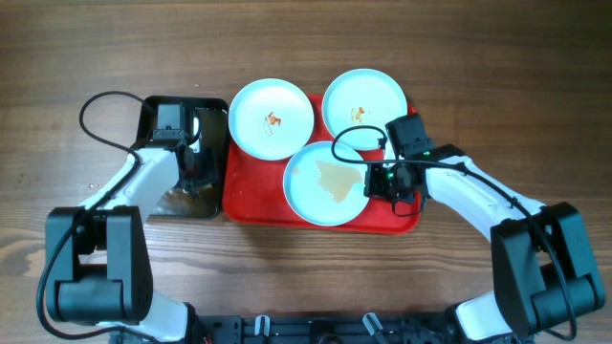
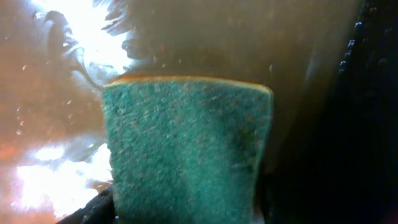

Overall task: Clean dirty plates on tray and stack at the side
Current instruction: 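Return the sponge to the black water tray with the left gripper, then lift the front plate with the right gripper and place it right of tray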

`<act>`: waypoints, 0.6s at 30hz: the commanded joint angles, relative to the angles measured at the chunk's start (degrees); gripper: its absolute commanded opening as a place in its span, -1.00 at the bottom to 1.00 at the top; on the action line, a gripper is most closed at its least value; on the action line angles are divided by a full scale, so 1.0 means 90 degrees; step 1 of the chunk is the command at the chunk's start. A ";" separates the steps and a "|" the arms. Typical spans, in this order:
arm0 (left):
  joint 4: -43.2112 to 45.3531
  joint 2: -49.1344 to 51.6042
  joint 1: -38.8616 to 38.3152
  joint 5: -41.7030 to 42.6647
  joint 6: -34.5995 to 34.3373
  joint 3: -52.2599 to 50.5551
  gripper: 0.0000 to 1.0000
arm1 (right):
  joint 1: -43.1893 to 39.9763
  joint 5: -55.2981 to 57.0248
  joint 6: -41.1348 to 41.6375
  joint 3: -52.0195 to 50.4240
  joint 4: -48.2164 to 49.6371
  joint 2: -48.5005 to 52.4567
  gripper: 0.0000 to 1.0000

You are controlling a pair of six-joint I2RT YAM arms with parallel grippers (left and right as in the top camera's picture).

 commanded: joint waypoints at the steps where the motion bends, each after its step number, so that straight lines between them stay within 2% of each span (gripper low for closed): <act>1: 0.0153 -0.0080 0.0017 0.0243 0.0022 -0.0070 -0.92 | 0.0015 0.0109 0.0019 0.0092 -0.0087 0.0049 -0.91; 5: 0.0211 -0.0206 0.0017 0.0051 0.0022 0.0019 -0.92 | 0.0015 0.0107 0.0027 0.0092 -0.0097 0.0049 -0.89; 6: 0.0194 -0.0391 0.0017 0.0051 0.0022 0.0080 -0.92 | 0.0015 0.0109 0.0027 0.0092 -0.0092 0.0049 -0.78; 7: 0.0189 -0.0520 0.0017 0.0051 0.0019 0.0087 -0.22 | 0.0015 0.0109 0.0036 0.0092 -0.0075 0.0049 -0.74; 9: -0.0032 -0.0770 0.0017 0.0053 0.0017 0.0085 0.86 | 0.0015 0.0109 0.0036 0.0092 -0.0019 0.0049 -0.73; 10: -0.0231 -0.0818 0.0017 0.0053 0.0017 0.0085 1.00 | 0.0015 0.0109 0.0029 0.0092 0.0046 0.0049 -0.82; 11: -0.0447 -0.0816 0.0017 0.0051 0.0015 0.0085 1.00 | 0.0015 0.0109 0.0024 0.0092 0.0119 0.0049 -0.91; 15: -0.0743 -0.0804 0.0017 0.0056 -0.0500 0.0083 1.00 | 0.0015 0.0046 -0.0058 0.0095 0.0260 0.0027 -0.91; 18: -0.0738 -0.0804 0.0017 0.0078 -0.0534 0.0078 1.00 | 0.0015 -0.0318 -0.0481 0.0102 0.0192 -0.0328 -0.91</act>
